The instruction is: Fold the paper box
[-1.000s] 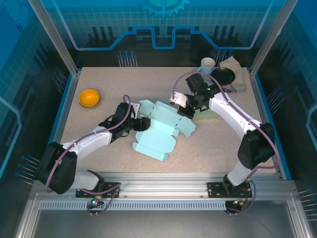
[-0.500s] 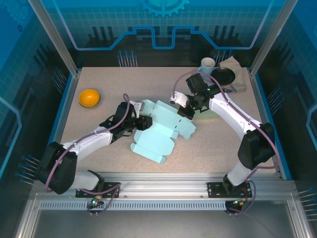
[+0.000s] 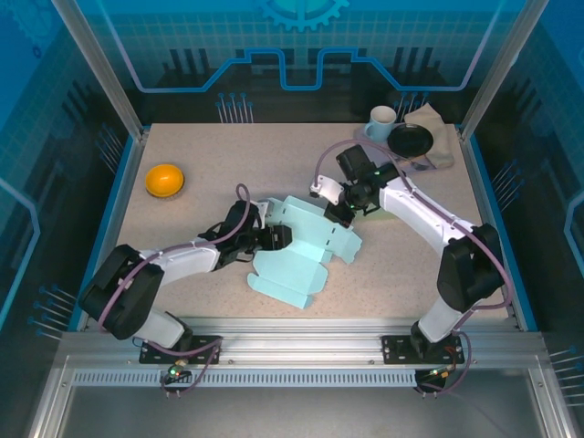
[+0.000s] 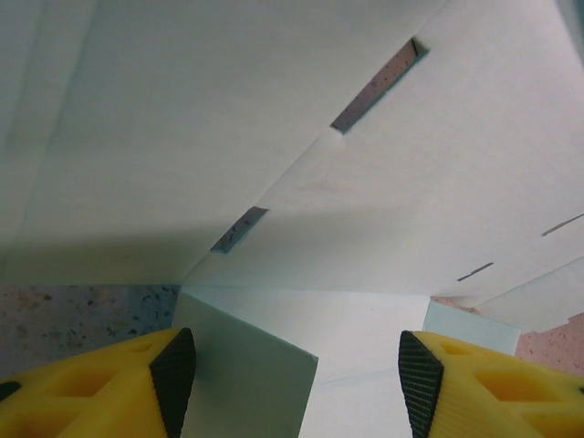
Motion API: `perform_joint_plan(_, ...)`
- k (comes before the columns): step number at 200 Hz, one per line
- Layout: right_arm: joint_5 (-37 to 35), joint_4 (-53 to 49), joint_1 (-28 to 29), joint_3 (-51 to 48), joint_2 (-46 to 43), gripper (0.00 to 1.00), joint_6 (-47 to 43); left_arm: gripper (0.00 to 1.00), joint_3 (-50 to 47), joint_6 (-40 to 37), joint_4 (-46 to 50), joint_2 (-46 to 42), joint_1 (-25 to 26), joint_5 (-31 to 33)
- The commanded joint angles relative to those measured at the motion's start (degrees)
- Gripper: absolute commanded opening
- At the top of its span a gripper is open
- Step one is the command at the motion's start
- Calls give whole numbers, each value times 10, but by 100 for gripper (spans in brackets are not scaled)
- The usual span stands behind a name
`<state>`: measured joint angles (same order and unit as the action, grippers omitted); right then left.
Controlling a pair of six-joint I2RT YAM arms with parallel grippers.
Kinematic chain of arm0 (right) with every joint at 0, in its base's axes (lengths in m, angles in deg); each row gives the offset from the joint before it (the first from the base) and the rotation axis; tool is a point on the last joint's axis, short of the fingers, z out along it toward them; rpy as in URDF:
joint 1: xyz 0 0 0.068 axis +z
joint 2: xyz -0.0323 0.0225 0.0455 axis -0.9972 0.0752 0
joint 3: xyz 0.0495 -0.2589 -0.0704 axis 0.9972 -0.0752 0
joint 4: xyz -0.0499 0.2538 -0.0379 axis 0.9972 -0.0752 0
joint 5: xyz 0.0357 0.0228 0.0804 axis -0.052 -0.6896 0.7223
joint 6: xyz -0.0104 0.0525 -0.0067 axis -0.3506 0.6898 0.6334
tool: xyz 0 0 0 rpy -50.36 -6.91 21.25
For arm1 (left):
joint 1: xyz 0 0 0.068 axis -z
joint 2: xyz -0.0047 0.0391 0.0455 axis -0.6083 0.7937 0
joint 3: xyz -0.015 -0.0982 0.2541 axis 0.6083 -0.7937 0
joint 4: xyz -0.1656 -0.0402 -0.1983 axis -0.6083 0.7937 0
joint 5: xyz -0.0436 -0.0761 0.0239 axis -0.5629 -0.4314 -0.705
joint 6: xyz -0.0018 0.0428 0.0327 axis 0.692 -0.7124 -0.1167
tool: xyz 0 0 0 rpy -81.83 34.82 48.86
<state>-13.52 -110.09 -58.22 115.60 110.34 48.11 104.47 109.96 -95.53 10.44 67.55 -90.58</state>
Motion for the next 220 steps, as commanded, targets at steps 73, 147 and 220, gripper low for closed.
perform_joint_plan(73,-144,273,23,-127,-100,0,-207,74,-92,-86,270,-436,3,147)
perform_joint_plan(147,-180,537,58,-270,-124,0,-429,53,-141,-64,181,-424,-83,209)
perform_joint_plan(220,-236,756,93,-399,-77,0,-534,54,-152,-79,63,-299,-83,111)
